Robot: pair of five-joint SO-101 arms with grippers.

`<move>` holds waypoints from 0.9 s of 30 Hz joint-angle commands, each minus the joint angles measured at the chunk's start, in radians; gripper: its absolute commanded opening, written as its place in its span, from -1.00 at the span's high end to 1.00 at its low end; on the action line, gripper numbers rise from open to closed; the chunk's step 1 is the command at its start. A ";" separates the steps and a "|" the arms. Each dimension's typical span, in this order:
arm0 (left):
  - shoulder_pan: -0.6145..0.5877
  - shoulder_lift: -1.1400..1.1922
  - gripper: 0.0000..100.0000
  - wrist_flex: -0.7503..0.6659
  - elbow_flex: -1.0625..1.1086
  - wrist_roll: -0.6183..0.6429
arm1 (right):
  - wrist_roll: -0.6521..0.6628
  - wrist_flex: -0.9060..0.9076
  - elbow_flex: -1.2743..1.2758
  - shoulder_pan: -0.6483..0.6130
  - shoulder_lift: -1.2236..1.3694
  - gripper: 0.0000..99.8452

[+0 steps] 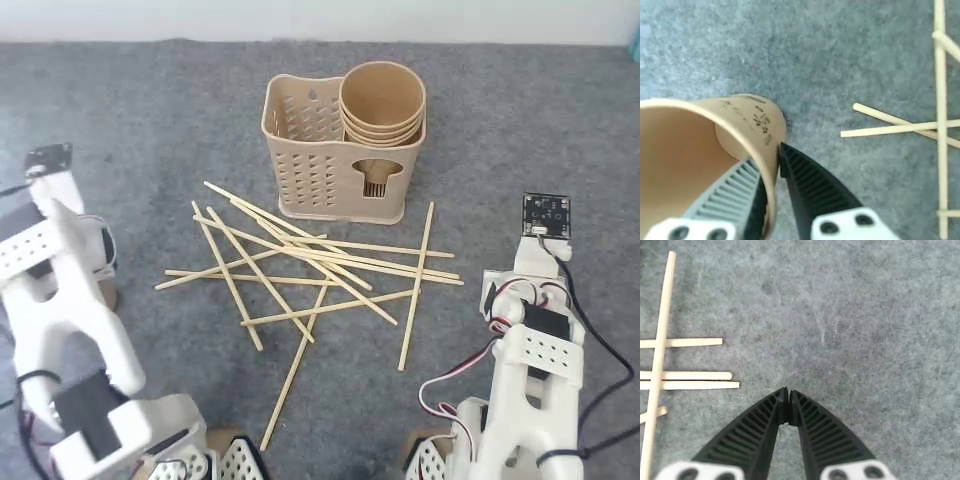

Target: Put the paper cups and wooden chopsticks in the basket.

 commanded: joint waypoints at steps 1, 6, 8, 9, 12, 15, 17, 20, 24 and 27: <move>0.008 -0.101 0.98 0.094 -0.134 -0.002 | 0.014 -0.007 -0.005 0.007 -0.028 0.98; 0.052 -0.201 0.98 0.210 -0.295 -0.002 | 0.014 -0.007 -0.005 0.005 -0.028 0.98; 0.112 -0.235 0.98 0.265 -0.369 0.020 | 0.014 -0.007 -0.005 0.005 -0.028 0.98; 0.152 -0.245 0.98 0.296 -0.412 0.054 | 0.014 -0.007 -0.005 0.005 -0.028 0.98; 0.281 -0.256 0.98 0.359 -0.544 0.175 | 0.014 -0.007 -0.005 0.007 -0.028 0.98; 0.431 -0.244 0.98 0.376 -0.674 0.265 | 0.014 -0.007 -0.005 0.008 -0.028 0.98; 0.528 -0.224 0.98 0.367 -0.751 0.319 | 0.014 -0.007 -0.005 0.010 -0.028 0.98; 0.658 -0.172 0.98 0.319 -0.866 0.404 | 0.012 -0.007 -0.005 0.012 -0.028 0.98; 0.772 -0.080 0.98 0.190 -0.989 0.477 | 0.005 -0.018 -0.005 0.059 -0.028 0.98; 0.830 -0.006 0.98 0.078 -1.040 0.482 | 0.005 -0.018 -0.005 0.067 -0.028 0.98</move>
